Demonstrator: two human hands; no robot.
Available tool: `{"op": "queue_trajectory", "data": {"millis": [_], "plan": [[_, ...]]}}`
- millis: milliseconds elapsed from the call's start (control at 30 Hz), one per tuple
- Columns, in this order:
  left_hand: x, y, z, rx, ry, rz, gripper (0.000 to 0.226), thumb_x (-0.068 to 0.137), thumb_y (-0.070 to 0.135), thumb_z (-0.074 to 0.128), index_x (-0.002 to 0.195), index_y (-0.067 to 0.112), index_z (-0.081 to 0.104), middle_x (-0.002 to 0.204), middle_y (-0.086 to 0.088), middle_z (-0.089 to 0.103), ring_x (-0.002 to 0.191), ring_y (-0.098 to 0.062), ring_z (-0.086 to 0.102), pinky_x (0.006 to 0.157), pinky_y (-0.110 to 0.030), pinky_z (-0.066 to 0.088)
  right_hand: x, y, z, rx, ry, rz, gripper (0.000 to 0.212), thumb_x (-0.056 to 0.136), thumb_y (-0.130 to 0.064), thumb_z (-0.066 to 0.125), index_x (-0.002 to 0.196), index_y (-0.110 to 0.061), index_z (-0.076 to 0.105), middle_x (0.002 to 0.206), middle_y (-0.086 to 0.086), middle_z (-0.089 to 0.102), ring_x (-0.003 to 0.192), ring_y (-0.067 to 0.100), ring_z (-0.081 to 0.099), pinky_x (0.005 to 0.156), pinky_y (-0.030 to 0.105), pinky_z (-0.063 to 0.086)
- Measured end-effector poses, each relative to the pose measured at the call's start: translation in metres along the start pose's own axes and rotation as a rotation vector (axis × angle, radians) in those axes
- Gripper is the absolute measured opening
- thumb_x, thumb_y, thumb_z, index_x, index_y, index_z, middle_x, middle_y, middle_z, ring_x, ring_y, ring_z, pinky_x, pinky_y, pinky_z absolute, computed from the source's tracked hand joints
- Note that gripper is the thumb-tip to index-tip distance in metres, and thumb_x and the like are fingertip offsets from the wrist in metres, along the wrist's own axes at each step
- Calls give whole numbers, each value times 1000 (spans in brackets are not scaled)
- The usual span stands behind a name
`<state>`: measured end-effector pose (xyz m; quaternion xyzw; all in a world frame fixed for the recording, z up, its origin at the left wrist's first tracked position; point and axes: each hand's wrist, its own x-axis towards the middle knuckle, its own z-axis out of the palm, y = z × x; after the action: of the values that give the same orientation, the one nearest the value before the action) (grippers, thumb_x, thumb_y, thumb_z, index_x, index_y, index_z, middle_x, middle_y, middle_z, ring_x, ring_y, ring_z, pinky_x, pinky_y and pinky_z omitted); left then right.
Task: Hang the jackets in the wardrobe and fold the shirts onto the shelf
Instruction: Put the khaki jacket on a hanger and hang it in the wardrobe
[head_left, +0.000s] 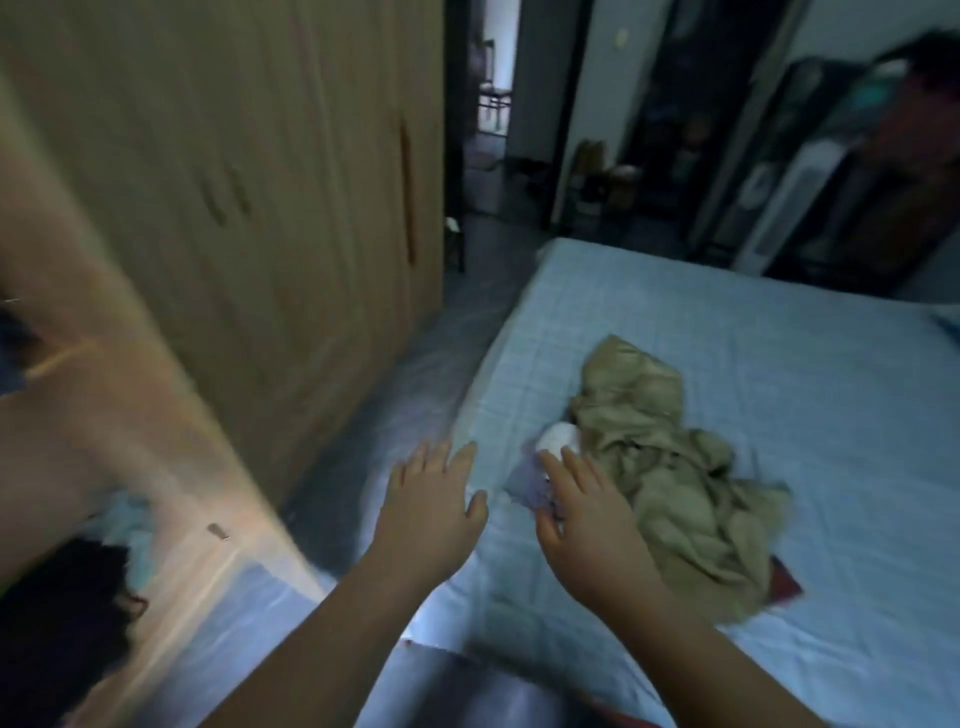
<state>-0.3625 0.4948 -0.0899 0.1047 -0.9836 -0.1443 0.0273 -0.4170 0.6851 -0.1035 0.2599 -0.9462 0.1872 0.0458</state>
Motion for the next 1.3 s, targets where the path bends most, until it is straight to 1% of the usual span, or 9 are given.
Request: {"op": "queue_trajectory", "data": {"millis": [100,267,433,567,700,800,1033,1200,1300], "plan": [[19,79,45,26,-88,142,65,89,48,34,150,27,35,157,-5,34,144,-29,30,114,-48,29,-38,80,-20,-48,30,107,60,86,-38,52,143,-17,48,144,11,51,129,33,47,107,44,42],[39,164,99,-41,-129,282,61,84,46,33,138,23,50,133,0,55,121,-24,50,98,-44,45,-89,159,-44,-29,5,255,61,85,-37,46,143,-20,45,141,9,52,128,32,47,108,48,40],[62,201,131,-21,-209,323,58,83,46,35,133,21,54,128,0,58,117,-24,51,95,-44,46,-89,211,-47,23,31,350,60,75,-28,60,133,-15,50,127,15,60,114,36,57,95,47,49],[98,211,153,-24,-220,362,55,84,44,39,131,19,56,128,-1,58,116,-25,53,95,-44,46,-66,241,-35,29,55,360,50,79,-27,49,124,-7,56,114,19,65,100,38,63,87,46,54],[154,231,181,-46,-293,394,50,83,42,38,120,16,58,117,-4,61,109,-28,54,90,-43,48,-35,287,-16,56,-28,472,60,84,-35,46,137,-9,53,129,15,58,113,33,55,91,45,52],[196,244,206,-41,-376,465,50,85,41,41,126,16,55,119,-6,61,110,-30,55,91,-41,48,-15,318,-8,34,-137,589,59,88,-32,48,145,-17,42,136,8,52,123,29,49,95,45,49],[268,240,254,-12,-492,407,73,73,50,24,129,14,53,119,-15,61,109,-36,56,90,-43,49,24,373,18,150,-262,725,64,87,-28,49,149,-21,35,142,9,47,128,29,45,99,46,46],[263,215,287,-36,-591,276,36,77,39,36,100,17,53,99,-10,61,93,-34,59,75,-43,51,31,375,63,175,-301,582,53,85,-25,46,136,-10,50,119,12,61,107,31,56,93,42,47],[253,201,300,-70,-630,174,36,79,35,40,106,16,55,102,-12,61,93,-35,59,75,-43,51,30,371,86,196,-401,501,37,88,-20,50,123,-10,57,111,11,61,100,28,56,84,36,44]]}}
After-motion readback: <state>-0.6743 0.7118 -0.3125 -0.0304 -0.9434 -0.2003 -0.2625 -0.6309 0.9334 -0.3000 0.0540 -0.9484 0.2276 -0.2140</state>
